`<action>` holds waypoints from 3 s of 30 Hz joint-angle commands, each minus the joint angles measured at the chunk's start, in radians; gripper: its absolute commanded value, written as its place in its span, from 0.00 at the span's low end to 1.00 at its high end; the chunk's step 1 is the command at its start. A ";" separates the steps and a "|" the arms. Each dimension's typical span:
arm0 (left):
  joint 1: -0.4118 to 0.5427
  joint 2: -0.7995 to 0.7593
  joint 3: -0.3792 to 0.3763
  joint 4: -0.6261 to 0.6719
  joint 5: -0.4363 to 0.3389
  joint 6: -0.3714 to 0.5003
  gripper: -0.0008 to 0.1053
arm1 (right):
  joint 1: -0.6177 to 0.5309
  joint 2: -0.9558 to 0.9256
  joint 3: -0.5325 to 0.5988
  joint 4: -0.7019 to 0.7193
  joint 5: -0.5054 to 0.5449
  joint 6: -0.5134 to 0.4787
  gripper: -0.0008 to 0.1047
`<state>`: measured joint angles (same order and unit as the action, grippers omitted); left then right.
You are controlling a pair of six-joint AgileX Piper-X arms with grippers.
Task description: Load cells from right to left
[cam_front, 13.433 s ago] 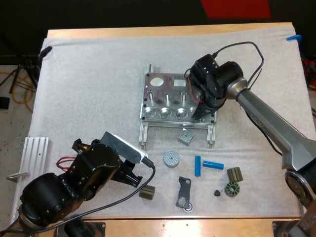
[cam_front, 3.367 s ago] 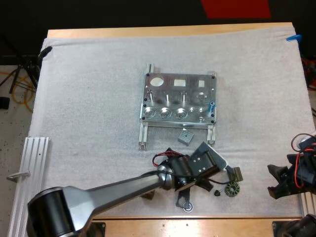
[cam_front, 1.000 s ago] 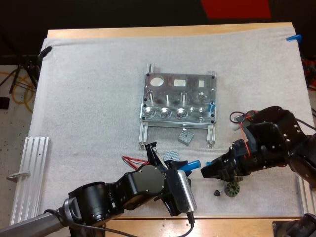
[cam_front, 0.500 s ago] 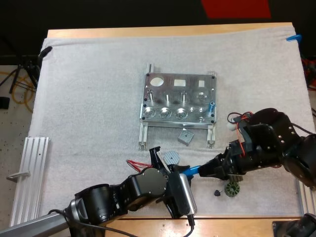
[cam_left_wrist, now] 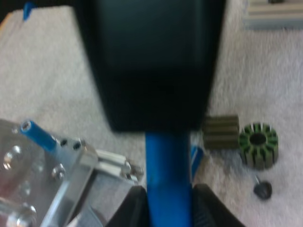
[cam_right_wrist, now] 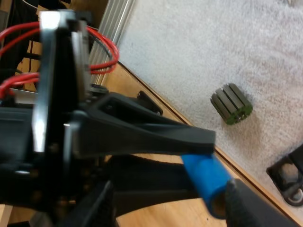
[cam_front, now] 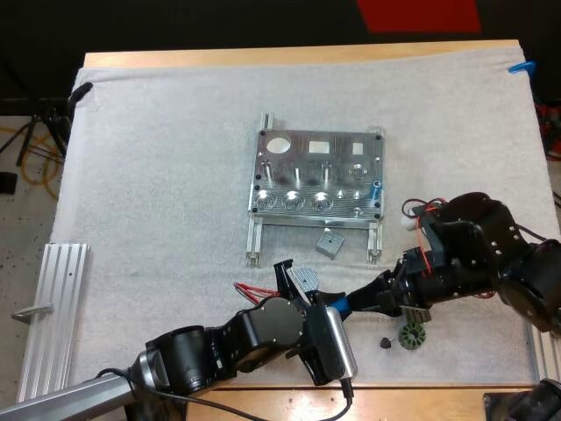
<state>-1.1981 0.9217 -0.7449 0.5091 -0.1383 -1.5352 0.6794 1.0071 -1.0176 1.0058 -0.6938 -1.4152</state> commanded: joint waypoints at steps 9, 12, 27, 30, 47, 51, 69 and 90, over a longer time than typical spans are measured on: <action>0.000 -0.005 -0.002 -0.060 -0.006 -0.008 0.01 | 0.001 -0.001 0.020 -0.007 -0.028 0.000 0.49; 0.007 -0.005 -0.002 -0.060 -0.019 -0.008 0.01 | 0.001 -0.001 0.020 -0.007 -0.018 -0.003 0.49; 0.030 -0.005 -0.002 -0.085 0.031 -0.008 0.01 | 0.001 -0.001 0.032 -0.016 0.036 -0.029 0.49; 0.030 -0.005 -0.002 -0.100 0.043 -0.008 0.01 | 0.001 -0.001 0.032 -0.025 0.034 -0.025 0.49; 0.030 -0.005 -0.002 -0.111 0.043 -0.008 0.01 | 0.001 -0.001 0.032 -0.060 0.027 -0.025 0.11; 0.030 -0.005 -0.002 -0.111 0.043 -0.008 0.01 | 0.001 -0.001 0.032 -0.063 0.027 -0.032 0.01; 0.030 -0.005 -0.002 -0.111 0.038 -0.008 0.55 | 0.001 -0.001 0.032 -0.060 0.038 -0.055 0.01; 0.030 -0.163 -0.021 0.122 -0.075 -0.064 0.56 | 0.001 -0.001 0.032 0.013 0.154 -0.213 0.01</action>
<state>-1.1678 0.7809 -0.7568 0.6277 -0.1952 -1.5789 0.6794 1.0071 -0.9832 1.0083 -0.5509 -1.6029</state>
